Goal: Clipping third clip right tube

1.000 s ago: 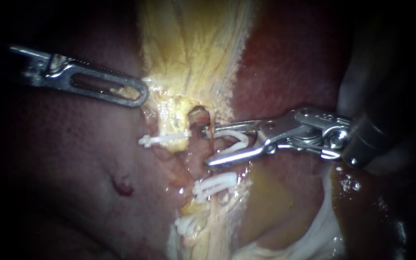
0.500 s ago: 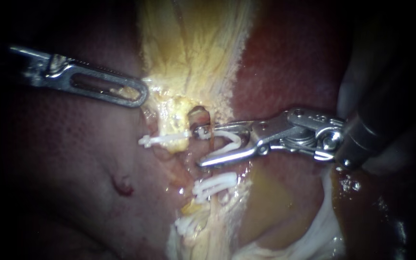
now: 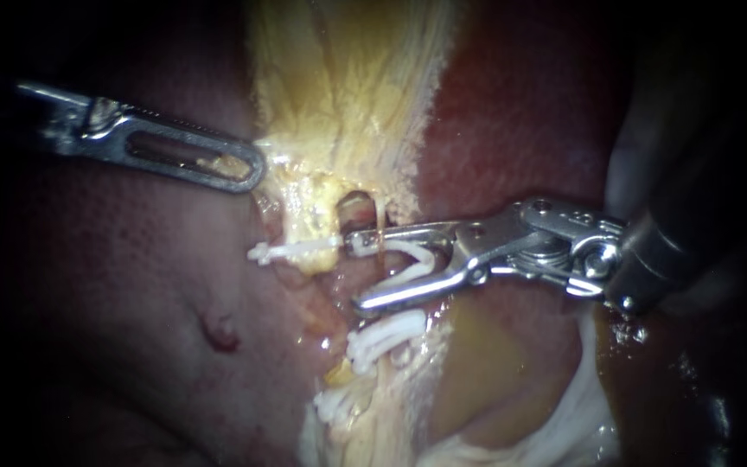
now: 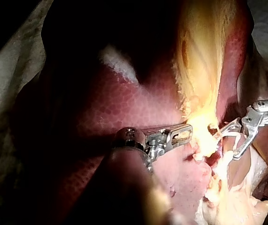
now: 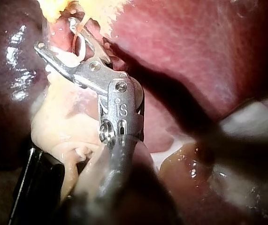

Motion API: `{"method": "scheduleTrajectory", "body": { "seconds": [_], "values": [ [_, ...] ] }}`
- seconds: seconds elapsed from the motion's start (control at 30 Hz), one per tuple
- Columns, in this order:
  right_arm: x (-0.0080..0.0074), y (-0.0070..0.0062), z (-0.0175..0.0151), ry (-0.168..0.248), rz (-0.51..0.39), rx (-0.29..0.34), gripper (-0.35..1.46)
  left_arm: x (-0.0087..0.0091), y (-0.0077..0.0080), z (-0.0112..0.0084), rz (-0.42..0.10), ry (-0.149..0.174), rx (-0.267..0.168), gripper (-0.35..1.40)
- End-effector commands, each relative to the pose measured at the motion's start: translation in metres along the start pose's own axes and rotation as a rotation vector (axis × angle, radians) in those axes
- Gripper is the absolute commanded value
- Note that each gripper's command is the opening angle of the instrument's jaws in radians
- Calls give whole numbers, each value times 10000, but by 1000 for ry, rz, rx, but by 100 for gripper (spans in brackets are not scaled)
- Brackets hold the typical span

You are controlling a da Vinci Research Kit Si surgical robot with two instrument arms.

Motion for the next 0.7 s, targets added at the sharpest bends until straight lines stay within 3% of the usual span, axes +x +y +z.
{"method": "scheduleTrajectory", "body": {
  "seconds": [0.03,0.7],
  "values": [
    [2,-2,0,3,1,1,50,0,0,0,0,0,1,-35],
    [28,-29,3,35,8,31,50,0,1,0,0,0,1,-35]
  ]
}}
